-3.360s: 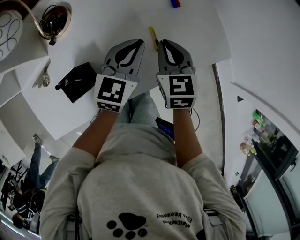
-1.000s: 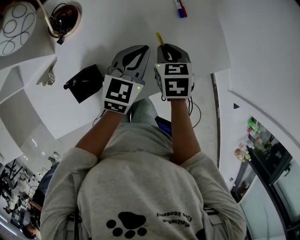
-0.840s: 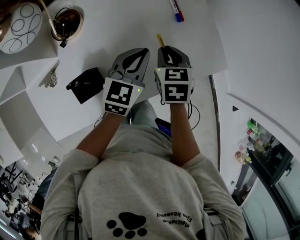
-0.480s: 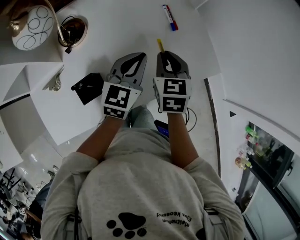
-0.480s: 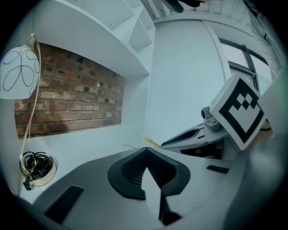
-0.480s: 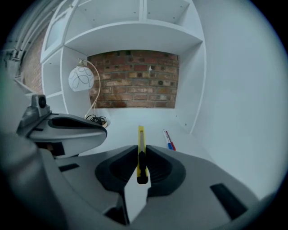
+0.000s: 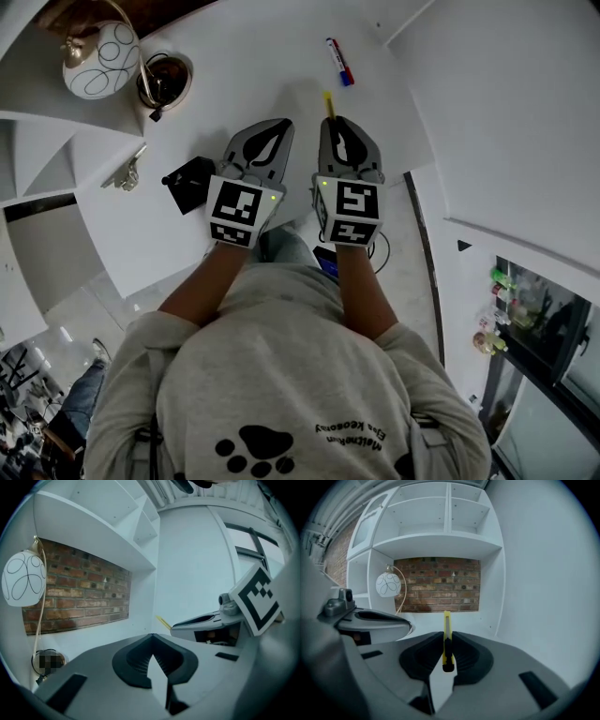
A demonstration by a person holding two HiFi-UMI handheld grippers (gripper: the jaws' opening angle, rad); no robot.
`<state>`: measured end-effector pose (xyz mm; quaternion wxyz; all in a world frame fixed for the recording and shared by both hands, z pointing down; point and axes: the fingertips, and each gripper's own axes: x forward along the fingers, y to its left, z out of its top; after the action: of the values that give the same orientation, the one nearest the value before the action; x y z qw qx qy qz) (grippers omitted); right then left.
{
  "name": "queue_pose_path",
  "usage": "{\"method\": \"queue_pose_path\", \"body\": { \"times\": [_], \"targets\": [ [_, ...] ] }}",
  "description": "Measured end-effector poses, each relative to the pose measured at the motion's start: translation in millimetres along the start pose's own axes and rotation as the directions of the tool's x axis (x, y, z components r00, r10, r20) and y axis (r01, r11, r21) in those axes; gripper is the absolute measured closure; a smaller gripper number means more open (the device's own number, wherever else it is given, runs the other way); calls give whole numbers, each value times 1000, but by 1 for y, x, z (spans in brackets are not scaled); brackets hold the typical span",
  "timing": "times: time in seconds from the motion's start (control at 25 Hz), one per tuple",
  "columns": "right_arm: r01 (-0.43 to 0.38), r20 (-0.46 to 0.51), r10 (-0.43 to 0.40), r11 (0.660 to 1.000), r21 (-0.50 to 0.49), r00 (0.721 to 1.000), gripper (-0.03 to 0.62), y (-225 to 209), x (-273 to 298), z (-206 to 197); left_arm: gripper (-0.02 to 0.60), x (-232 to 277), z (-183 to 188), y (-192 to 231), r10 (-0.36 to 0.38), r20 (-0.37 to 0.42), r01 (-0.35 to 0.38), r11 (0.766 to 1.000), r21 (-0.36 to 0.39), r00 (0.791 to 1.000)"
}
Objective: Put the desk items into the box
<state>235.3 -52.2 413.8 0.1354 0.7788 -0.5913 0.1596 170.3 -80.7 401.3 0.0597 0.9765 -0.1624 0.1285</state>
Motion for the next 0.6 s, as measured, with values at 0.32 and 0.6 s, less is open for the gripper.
{"method": "queue_pose_path", "body": {
  "times": [0.32, 0.6],
  "targets": [
    [5, 136, -4, 1000, -5, 991, 528, 13, -23, 31, 574, -23, 26, 3, 16, 50, -17, 1000, 15, 999],
    [-5, 230, 9, 1000, -19, 973, 528, 23, -39, 51, 574, -39, 42, 2, 30, 87, -31, 999, 16, 996]
  ]
}}
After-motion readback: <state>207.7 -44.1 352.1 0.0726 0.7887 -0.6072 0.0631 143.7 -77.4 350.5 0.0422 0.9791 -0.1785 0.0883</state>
